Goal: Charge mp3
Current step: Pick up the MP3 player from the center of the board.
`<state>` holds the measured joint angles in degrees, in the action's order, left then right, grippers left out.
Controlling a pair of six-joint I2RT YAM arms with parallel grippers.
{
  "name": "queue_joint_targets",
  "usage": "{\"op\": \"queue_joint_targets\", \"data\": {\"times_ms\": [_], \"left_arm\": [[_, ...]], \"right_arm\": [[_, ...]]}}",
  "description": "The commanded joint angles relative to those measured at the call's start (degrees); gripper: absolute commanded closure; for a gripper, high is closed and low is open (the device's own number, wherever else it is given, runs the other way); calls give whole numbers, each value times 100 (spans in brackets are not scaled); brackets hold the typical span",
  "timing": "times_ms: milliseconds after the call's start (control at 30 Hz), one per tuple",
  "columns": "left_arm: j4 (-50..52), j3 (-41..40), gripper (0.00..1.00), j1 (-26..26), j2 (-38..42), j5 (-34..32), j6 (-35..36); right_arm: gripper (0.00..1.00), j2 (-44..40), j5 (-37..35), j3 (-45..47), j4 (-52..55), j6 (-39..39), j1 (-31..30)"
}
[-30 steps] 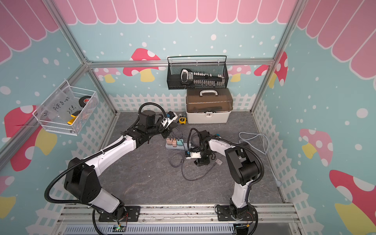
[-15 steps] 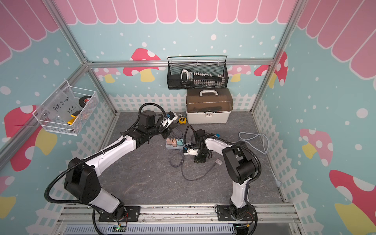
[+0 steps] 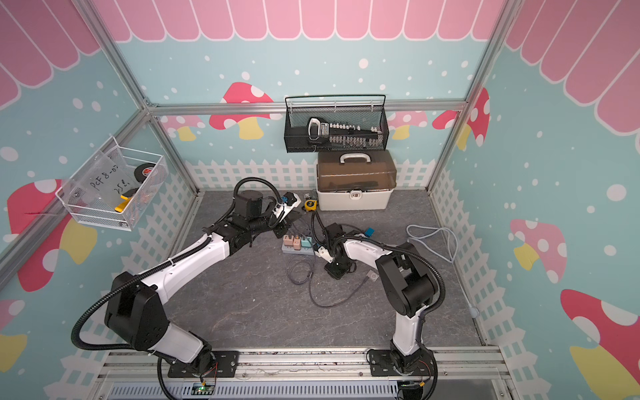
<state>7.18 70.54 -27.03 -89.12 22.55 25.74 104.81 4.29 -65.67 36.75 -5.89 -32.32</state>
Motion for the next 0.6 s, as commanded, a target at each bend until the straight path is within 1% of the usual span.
{"op": "queue_joint_targets", "data": {"times_ms": [0, 200, 300, 433, 567], "left_arm": [[-76, -100, 100, 40, 255, 113, 19], [-82, -146, 100, 40, 323, 133, 18], [-92, -133, 100, 42, 325, 142, 11], [-85, -129, 100, 40, 325, 168, 10], [-86, -129, 100, 40, 334, 174, 9]], "right_arm": [[63, -56, -438, 407, 264, 825, -187], [62, -206, 9, 640, 156, 1404, -249], [62, -254, -141, 798, 9, 1917, -336], [60, -442, -576, 1025, -174, 2576, -357], [60, -554, -602, 1190, -320, 2801, -370]]}}
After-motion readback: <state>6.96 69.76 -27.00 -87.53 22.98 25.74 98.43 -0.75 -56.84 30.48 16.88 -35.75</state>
